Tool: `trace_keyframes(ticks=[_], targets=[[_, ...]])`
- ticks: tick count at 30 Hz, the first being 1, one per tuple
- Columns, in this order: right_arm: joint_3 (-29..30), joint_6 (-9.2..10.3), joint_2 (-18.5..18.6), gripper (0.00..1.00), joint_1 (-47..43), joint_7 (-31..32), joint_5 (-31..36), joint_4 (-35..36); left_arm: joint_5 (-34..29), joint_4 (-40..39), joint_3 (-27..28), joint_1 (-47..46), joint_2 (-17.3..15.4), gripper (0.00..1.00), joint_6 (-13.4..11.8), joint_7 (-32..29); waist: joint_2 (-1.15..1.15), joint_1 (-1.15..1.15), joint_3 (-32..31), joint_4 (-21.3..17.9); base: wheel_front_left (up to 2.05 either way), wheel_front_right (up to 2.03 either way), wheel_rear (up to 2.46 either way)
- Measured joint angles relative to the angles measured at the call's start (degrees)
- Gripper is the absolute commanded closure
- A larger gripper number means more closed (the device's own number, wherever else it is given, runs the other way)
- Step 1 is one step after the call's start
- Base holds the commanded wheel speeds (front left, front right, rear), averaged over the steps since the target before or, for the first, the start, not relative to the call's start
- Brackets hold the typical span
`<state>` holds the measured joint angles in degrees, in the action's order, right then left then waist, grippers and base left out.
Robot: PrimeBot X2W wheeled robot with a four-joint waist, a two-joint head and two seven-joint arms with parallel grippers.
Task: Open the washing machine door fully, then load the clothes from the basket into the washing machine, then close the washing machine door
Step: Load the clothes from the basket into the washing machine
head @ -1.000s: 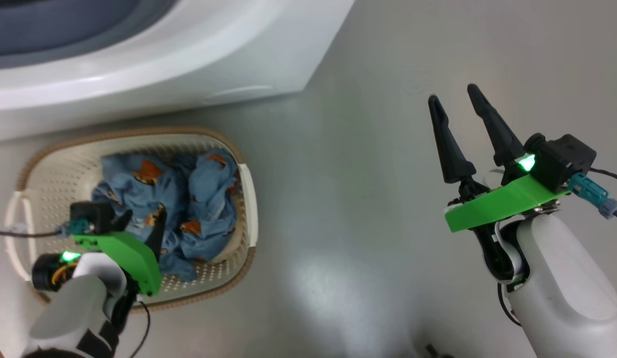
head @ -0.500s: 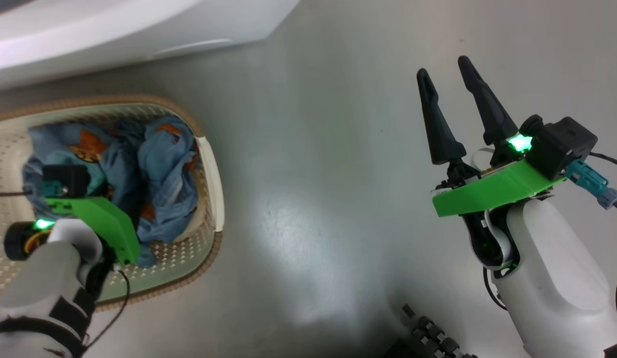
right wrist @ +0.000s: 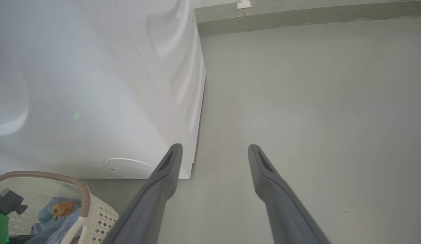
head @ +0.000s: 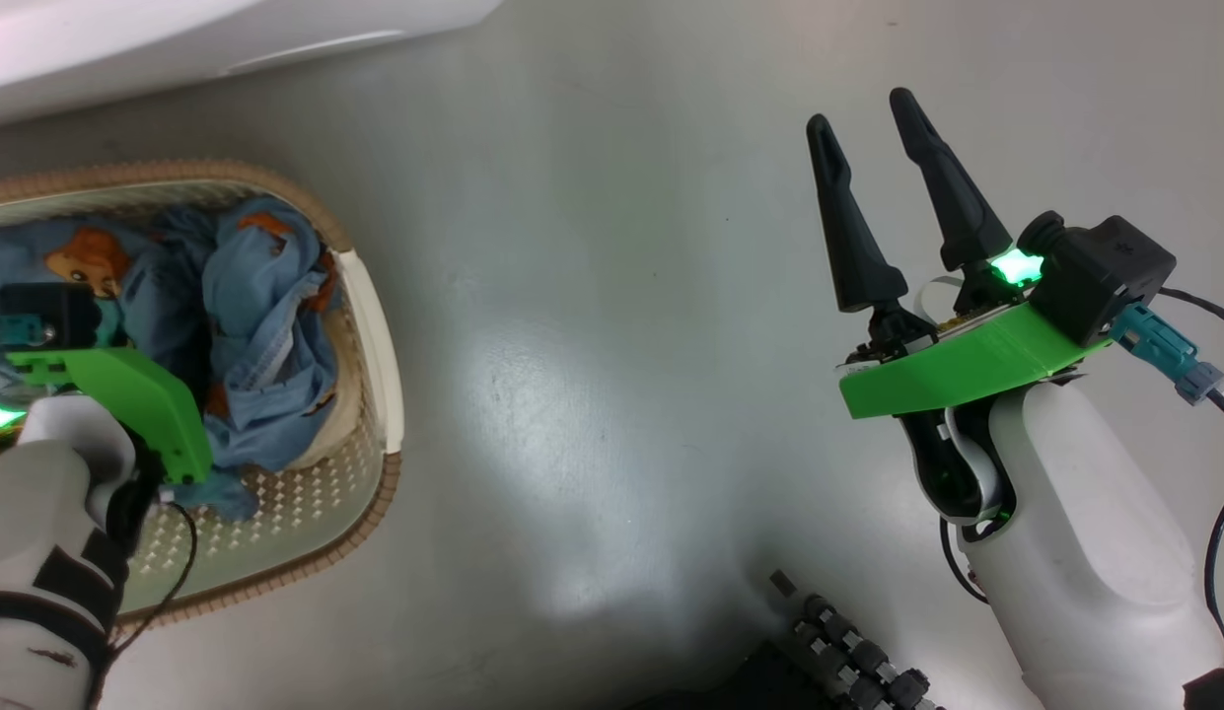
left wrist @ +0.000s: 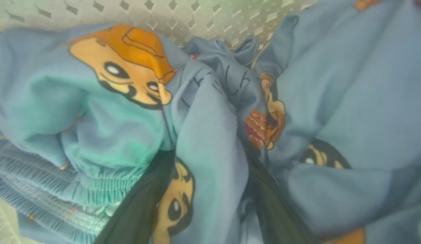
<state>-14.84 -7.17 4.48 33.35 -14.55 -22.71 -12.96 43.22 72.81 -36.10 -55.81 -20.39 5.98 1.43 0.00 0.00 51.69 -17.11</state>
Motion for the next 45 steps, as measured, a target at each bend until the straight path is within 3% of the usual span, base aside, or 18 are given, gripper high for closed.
trace_keyframes(ticks=[2,3,4,5,6,16,25,45], targets=[[0.0,0.0,0.0,0.0,0.0,0.0,0.0,0.0,0.2,0.1,0.1,-0.4,-0.2,0.0,0.0,-0.5,0.0,0.0,0.1,-0.2,0.0,0.0,0.0],[0.0,0.0,0.0,0.0,0.0,0.0,0.0,0.0,0.5,0.2,0.3,-0.5,-0.2,0.36,-0.1,-0.9,0.0,0.0,0.2,-0.3,0.0,0.0,0.0],[0.1,0.0,0.0,0.0,0.0,0.0,0.0,0.0,0.8,0.3,0.3,-0.6,-0.2,0.61,-0.1,-1.0,0.0,0.0,0.2,-0.2,0.0,0.0,0.0],[0.1,0.0,0.0,0.0,0.0,0.0,0.0,0.0,0.9,0.3,0.4,-0.7,-0.2,0.84,-0.1,-0.9,0.0,0.0,0.2,-0.2,0.0,0.0,0.0],[0.1,0.0,0.0,0.0,0.0,0.0,0.0,0.0,1.0,0.4,0.4,-0.7,-0.2,1.0,-0.1,-0.8,0.0,0.0,0.2,-0.1,0.0,0.0,0.0],[-0.1,0.0,-0.3,0.0,0.3,0.0,0.0,-1.1,2.3,0.9,0.9,-0.1,1.0,1.0,0.6,1.1,0.0,0.0,-2.2,0.9,0.0,0.0,0.0],[-1.5,0.0,-0.7,0.0,0.4,0.0,-1.5,-3.9,5.7,0.5,1.6,5.8,1.6,1.0,1.2,4.8,0.0,0.0,-8.7,1.4,0.0,0.0,0.0],[-1.0,0.0,1.8,0.0,-3.4,0.0,-3.0,-7.3,13.2,-12.8,-2.7,17.3,2.5,1.0,1.3,11.1,0.0,-0.01,-22.0,4.9,0.0,0.0,0.0]])
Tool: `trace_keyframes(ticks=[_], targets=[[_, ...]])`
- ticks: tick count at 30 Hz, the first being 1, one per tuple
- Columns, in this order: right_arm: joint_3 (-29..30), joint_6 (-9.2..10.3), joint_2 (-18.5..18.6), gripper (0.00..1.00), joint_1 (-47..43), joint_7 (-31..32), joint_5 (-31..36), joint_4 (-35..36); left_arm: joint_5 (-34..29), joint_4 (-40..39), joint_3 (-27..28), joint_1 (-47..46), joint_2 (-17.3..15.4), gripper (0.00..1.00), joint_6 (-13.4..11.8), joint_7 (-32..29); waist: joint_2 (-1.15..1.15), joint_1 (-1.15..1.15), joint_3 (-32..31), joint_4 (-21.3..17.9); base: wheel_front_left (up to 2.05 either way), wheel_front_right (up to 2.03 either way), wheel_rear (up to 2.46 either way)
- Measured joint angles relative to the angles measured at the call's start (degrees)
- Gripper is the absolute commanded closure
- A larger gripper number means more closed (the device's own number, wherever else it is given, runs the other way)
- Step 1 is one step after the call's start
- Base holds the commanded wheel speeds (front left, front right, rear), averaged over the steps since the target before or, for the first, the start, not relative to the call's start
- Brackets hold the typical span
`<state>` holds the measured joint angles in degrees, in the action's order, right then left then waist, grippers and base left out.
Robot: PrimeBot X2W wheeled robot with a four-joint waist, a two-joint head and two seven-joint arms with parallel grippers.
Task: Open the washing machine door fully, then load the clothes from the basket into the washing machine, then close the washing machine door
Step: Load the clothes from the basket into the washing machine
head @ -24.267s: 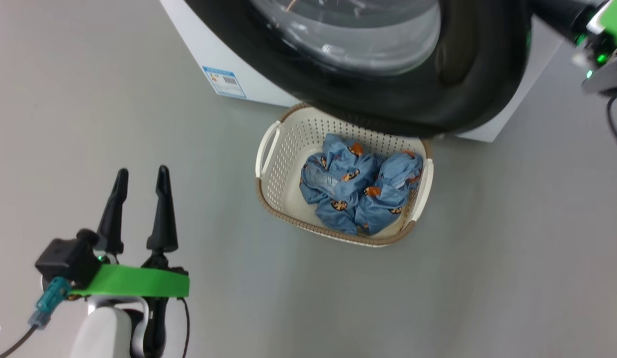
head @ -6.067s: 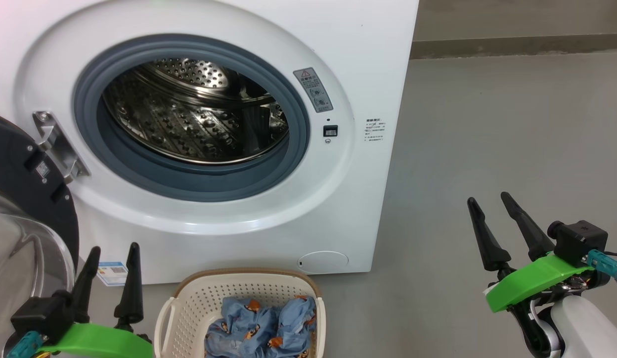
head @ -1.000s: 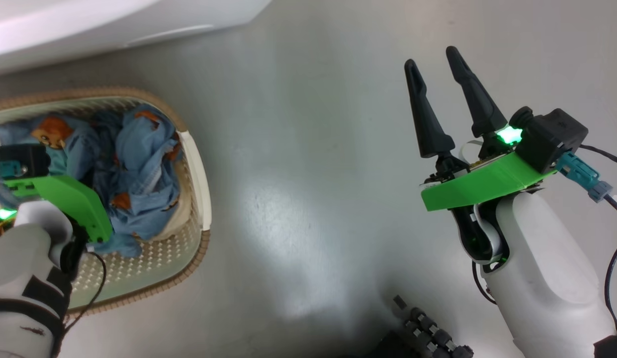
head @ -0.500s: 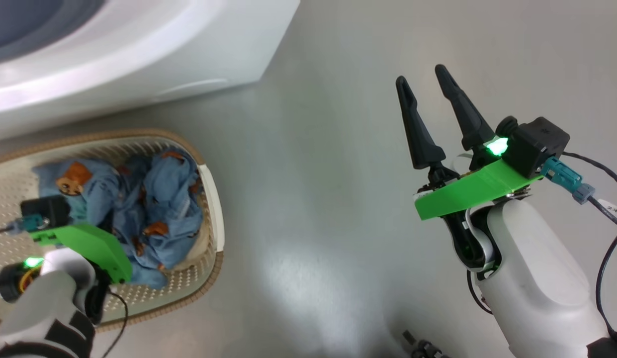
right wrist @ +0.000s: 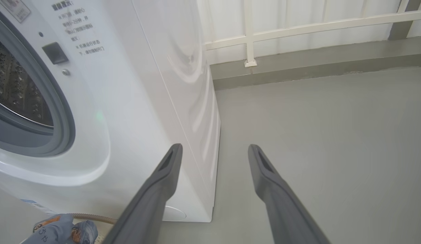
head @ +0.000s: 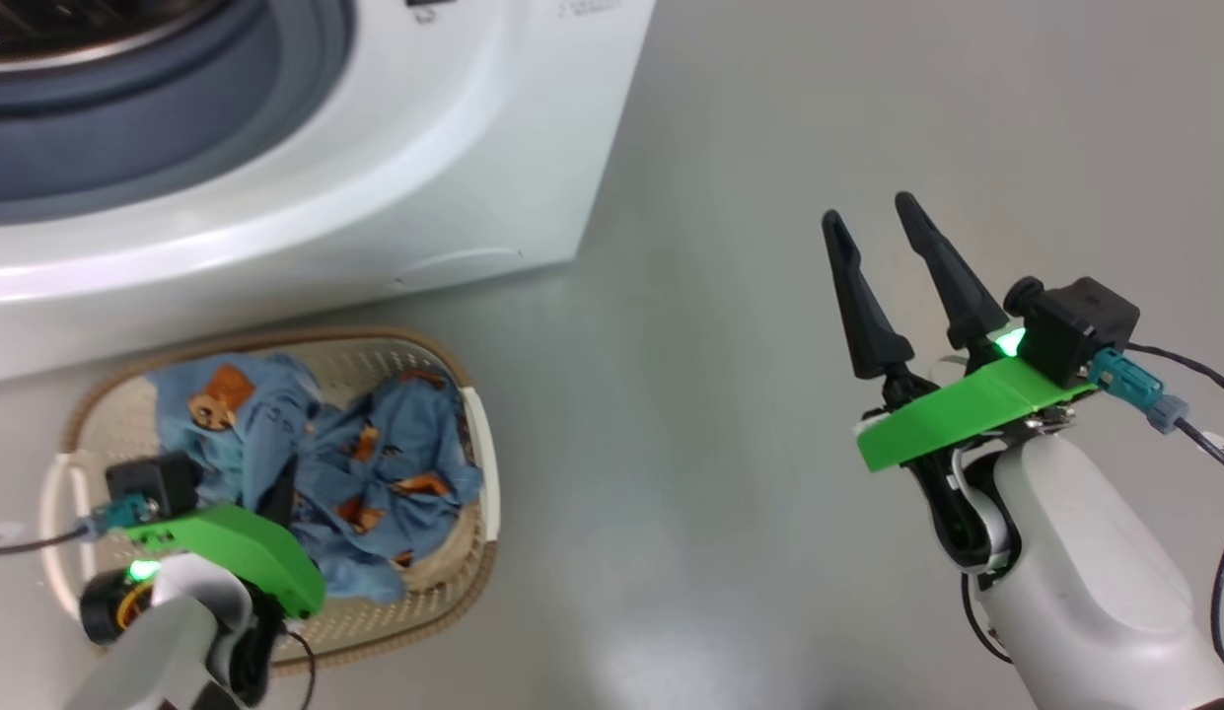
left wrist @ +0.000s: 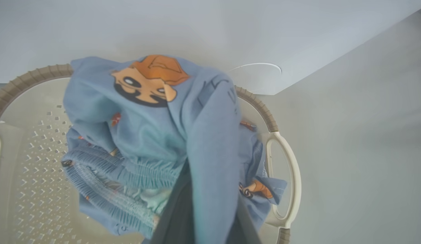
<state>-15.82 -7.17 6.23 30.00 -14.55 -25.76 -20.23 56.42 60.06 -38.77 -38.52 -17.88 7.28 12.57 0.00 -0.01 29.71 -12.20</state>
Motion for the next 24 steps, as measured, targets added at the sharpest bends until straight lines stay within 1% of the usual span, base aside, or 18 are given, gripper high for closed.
trace_keyframes(ticks=[5,13,18,24], targets=[[0.3,0.0,1.7,0.0,-1.5,0.0,-0.5,-1.0,1.7,-2.9,-1.0,2.6,0.7,1.0,0.0,1.1,0.0,-0.01,-4.1,1.9,0.0,0.0,0.0],[1.1,0.0,3.3,0.0,-5.0,0.0,-1.9,-2.0,2.5,-8.6,-1.2,5.7,0.6,1.0,0.0,1.6,0.0,-0.01,-10.4,5.4,0.0,0.0,0.0],[1.0,0.0,4.0,0.0,-6.8,0.0,-2.6,-2.5,2.1,-13.9,1.5,7.7,0.4,1.0,0.0,1.6,0.0,0.0,-13.7,7.5,0.0,0.0,0.0],[0.9,0.0,5.0,0.0,-9.0,0.0,-3.3,-2.9,-0.3,-20.0,5.5,11.4,0.4,1.0,0.0,1.6,0.0,0.0,-17.7,9.4,0.0,0.0,0.0]])
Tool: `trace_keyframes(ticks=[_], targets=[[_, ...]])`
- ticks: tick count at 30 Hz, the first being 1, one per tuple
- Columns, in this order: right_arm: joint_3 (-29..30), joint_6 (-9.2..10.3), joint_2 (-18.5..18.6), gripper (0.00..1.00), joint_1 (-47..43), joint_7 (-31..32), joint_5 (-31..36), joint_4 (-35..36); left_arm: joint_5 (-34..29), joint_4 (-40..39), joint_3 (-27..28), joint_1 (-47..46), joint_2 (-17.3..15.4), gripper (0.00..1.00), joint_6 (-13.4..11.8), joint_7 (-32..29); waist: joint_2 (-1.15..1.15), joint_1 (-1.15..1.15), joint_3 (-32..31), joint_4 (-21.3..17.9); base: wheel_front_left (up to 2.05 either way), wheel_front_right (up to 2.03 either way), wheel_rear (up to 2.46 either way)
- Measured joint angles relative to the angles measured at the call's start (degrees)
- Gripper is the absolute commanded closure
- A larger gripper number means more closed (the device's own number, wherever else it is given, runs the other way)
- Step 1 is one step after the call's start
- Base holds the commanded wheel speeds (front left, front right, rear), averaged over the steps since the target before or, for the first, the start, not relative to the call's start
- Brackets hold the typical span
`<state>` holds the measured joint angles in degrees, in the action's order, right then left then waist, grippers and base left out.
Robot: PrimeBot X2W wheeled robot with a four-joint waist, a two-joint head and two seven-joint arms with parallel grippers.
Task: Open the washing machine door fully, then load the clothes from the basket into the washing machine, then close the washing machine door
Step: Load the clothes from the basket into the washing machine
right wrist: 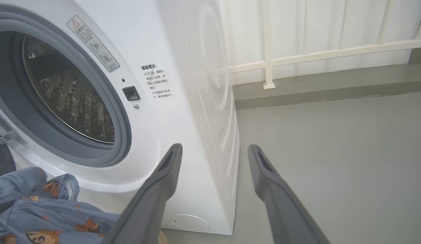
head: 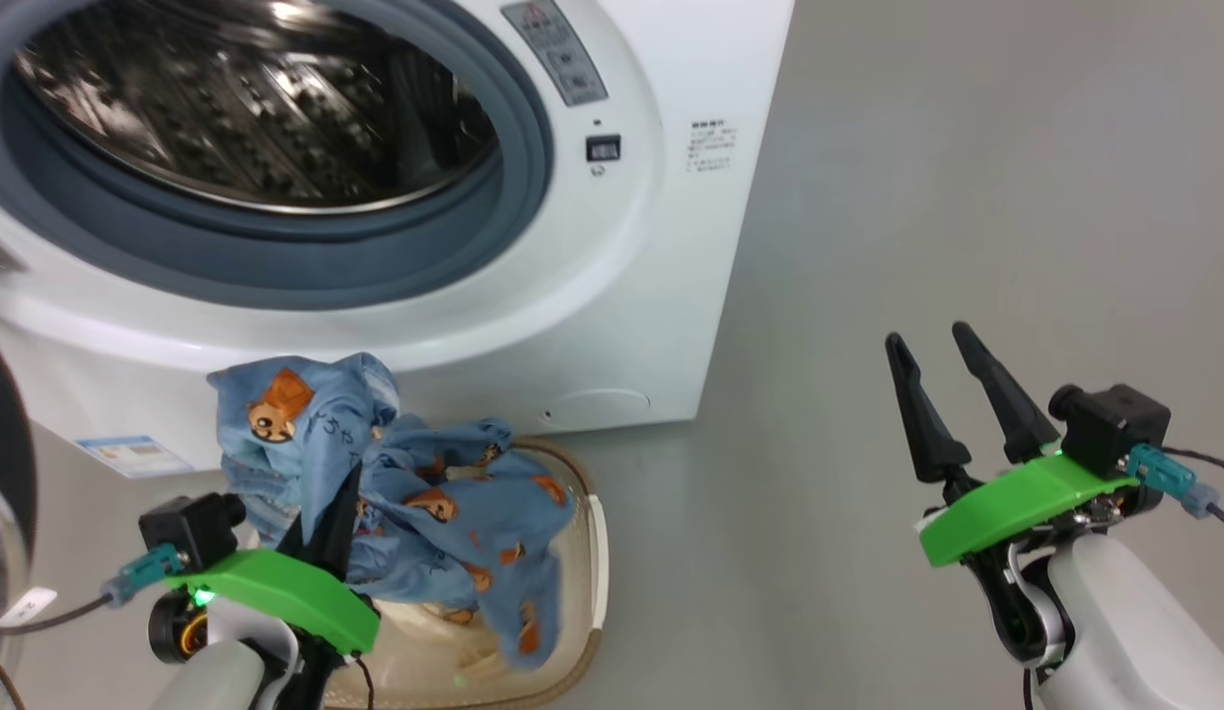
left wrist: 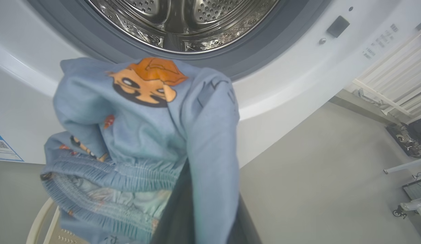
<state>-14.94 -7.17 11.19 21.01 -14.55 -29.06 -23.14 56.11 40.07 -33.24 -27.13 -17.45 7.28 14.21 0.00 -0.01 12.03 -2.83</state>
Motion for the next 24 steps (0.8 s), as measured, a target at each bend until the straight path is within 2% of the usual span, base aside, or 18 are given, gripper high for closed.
trace_keyframes(ticks=[12,24], targets=[[-0.5,0.0,1.5,0.0,-3.5,0.0,-1.5,-0.3,-5.4,-12.1,5.4,6.8,0.2,1.0,-1.5,0.0,0.0,0.0,-6.4,1.9,0.0,0.0,0.0],[-1.0,0.0,1.8,0.0,-4.2,0.0,-1.7,-0.1,-5.8,-18.5,6.0,8.7,0.0,1.0,-3.8,0.0,0.0,0.01,-6.7,1.8,0.0,0.0,0.0]])
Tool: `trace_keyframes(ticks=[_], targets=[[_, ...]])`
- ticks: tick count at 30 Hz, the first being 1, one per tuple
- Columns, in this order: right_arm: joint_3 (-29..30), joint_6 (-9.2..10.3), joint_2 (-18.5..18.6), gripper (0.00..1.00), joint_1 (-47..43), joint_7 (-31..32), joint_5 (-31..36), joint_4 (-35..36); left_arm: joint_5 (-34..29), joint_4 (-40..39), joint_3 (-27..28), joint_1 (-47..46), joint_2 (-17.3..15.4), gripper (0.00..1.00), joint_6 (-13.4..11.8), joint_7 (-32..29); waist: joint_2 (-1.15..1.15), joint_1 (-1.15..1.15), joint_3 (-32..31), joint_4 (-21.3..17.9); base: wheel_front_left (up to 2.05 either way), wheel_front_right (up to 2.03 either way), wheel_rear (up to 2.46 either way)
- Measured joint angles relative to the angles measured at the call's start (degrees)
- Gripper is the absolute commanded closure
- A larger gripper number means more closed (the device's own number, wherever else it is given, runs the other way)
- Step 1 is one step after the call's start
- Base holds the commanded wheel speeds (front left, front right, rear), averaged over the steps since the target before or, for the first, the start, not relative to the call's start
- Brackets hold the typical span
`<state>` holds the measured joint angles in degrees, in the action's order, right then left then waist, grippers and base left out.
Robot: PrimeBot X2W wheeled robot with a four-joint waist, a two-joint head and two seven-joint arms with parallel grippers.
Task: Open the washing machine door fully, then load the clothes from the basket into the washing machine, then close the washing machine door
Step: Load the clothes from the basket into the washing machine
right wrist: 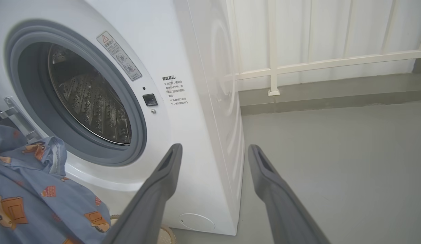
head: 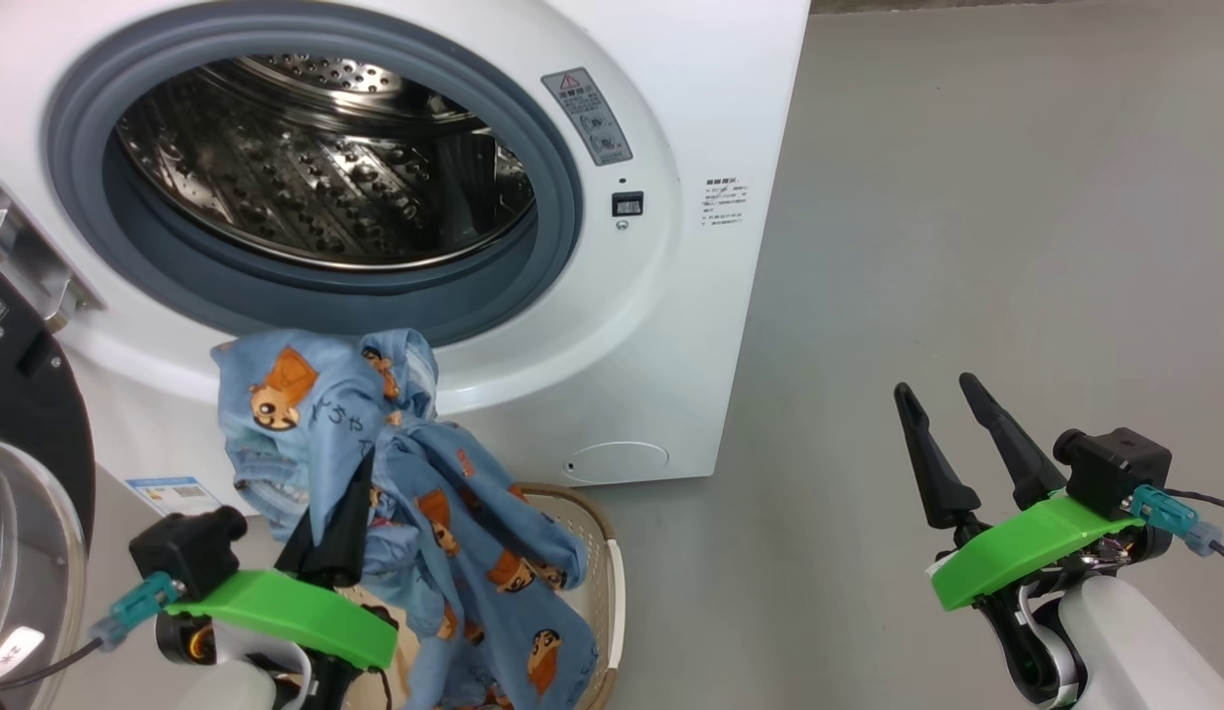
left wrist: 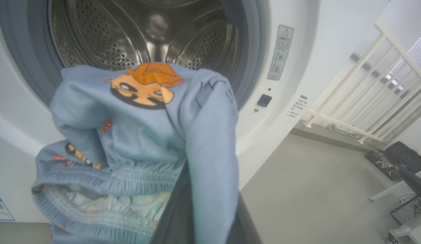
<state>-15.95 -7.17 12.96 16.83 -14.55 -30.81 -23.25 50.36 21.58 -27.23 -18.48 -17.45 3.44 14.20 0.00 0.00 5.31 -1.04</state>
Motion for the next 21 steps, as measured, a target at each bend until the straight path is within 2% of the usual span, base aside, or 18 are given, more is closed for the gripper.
trace_keyframes(ticks=[7,12,17,21], targets=[[-0.4,0.0,0.2,0.0,0.0,0.0,0.0,0.0,0.6,-1.2,1.1,-0.8,-0.5,1.0,-0.7,-0.8,0.0,0.0,0.9,-0.4,0.0,0.0,0.0],[-0.8,0.0,0.4,0.0,0.2,0.0,0.0,0.0,1.0,-0.5,2.1,-6.4,-0.9,1.0,-0.7,-1.9,0.0,0.0,2.3,-0.7,0.0,0.0,0.0],[-1.2,0.0,0.7,0.0,0.9,0.0,0.0,0.1,1.0,4.2,2.4,-13.9,-0.7,1.0,-0.4,-3.8,0.0,0.0,4.4,-1.2,0.0,0.0,0.0],[-1.8,0.0,0.7,0.0,3.2,0.0,0.2,0.9,0.7,11.2,2.5,-23.0,0.1,1.0,0.0,-4.6,0.0,0.01,7.4,-2.0,0.0,0.0,0.0]])
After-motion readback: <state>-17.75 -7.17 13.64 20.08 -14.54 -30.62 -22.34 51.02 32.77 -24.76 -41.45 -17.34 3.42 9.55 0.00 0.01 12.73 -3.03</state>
